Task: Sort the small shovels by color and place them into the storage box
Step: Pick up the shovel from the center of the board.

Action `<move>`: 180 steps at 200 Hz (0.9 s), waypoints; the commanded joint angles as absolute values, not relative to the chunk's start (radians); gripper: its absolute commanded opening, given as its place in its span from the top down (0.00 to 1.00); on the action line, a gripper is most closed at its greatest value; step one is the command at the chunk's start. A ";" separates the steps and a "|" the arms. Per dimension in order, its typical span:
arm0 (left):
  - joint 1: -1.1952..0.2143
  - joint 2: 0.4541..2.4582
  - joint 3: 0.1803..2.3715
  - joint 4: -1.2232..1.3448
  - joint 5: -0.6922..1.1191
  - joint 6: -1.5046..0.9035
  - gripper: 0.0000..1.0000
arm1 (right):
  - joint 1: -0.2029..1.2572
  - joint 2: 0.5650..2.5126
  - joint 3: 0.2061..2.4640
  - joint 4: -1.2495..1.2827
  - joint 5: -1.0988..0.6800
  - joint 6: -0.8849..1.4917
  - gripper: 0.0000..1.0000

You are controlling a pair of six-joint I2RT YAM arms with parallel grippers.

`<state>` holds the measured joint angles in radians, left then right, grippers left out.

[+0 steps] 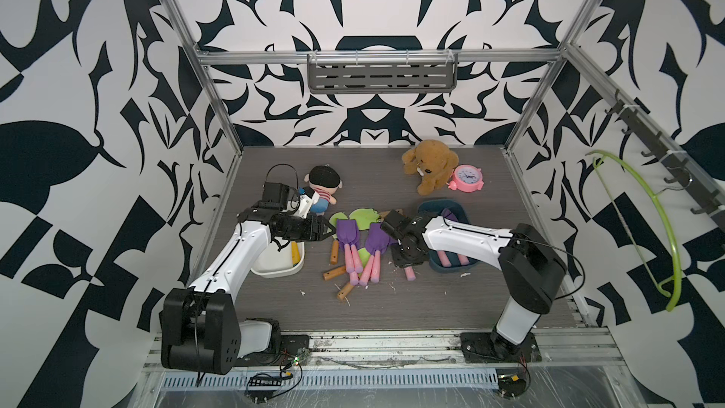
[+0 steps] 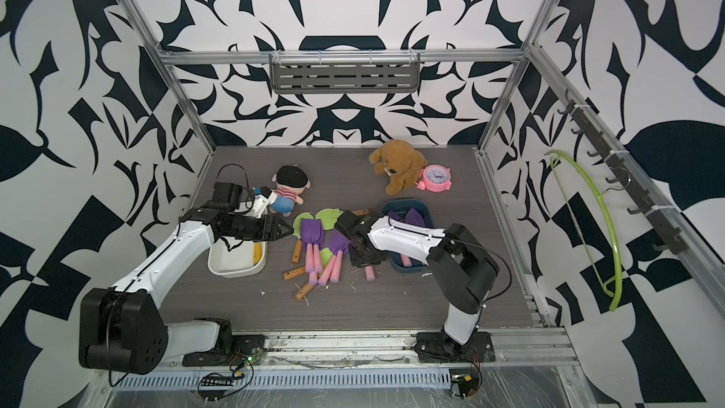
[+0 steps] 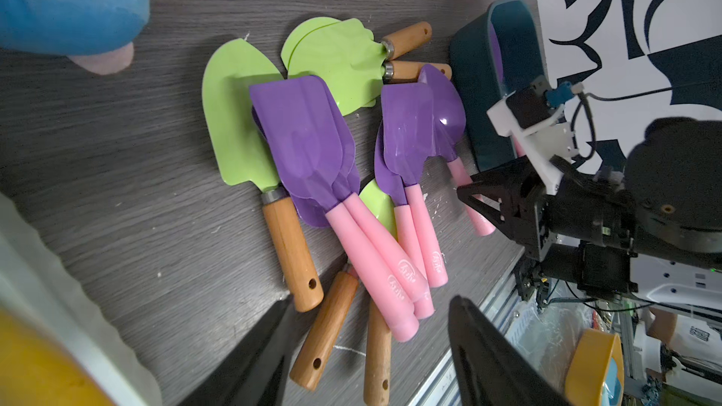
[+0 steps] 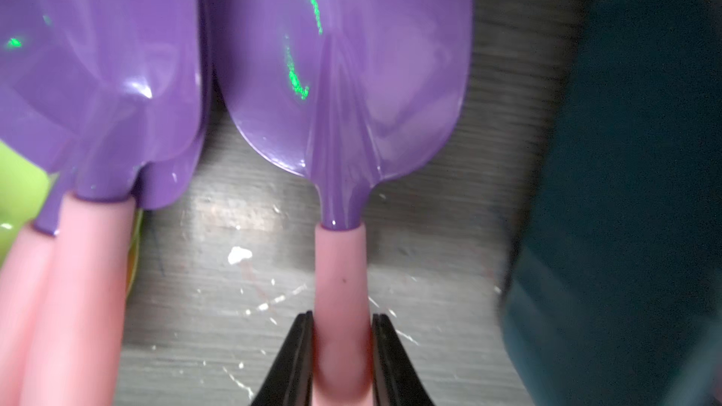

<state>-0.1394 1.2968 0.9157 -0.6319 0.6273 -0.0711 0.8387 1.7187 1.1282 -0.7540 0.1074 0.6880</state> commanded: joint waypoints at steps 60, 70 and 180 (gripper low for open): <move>-0.108 1.222 0.899 -0.629 0.784 -0.014 0.31 | 0.901 1.517 1.094 -0.738 0.295 0.704 0.91; -0.105 1.216 0.904 -0.635 0.795 -0.002 0.31 | 0.913 1.508 1.103 -0.719 0.297 0.680 0.92; -0.096 1.243 0.969 -0.677 1.010 0.026 0.27 | 1.087 1.524 1.194 -0.443 0.121 0.364 1.00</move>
